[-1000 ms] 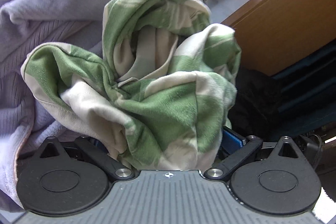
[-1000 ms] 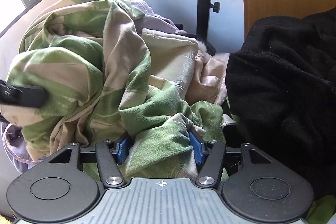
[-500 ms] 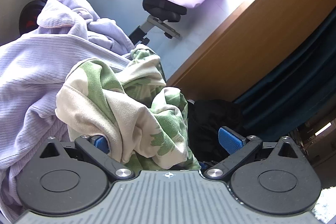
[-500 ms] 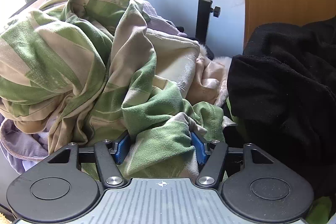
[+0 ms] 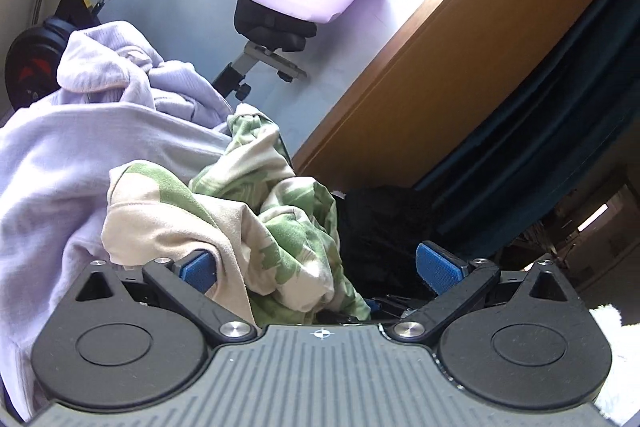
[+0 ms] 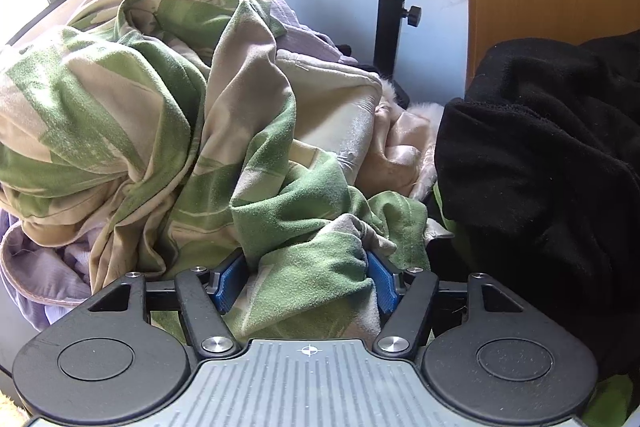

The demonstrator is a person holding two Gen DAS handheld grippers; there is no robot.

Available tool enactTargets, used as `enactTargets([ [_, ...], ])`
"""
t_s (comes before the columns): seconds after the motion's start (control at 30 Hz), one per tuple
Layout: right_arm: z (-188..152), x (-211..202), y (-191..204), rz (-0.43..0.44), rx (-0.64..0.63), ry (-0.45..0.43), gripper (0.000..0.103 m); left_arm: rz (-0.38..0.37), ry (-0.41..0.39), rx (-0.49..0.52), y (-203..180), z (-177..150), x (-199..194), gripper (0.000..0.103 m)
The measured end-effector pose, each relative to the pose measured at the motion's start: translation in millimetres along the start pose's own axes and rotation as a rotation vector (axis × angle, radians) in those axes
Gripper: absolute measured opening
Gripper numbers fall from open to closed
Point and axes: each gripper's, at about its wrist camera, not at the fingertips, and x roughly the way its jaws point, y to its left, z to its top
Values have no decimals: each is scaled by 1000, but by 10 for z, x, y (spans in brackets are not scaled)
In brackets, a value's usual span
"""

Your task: Fold clothes

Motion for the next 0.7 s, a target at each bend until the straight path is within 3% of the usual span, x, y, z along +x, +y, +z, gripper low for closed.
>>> enactTargets([
  [0.17,-13,-7,2,0,-4,3,62,96,35,5,136,-21,312,102],
  [0.33,-31,-4,-29,3,10,1,62,26,146,-171,327,-230,747,102],
  [0.53,-45,11,-34,2,18,-3,63,49,211,-282,419,-445,1022,102],
  [0.7,-45,28,-36,-1,20,0,64,71,282,-221,247,-558,1173,102],
])
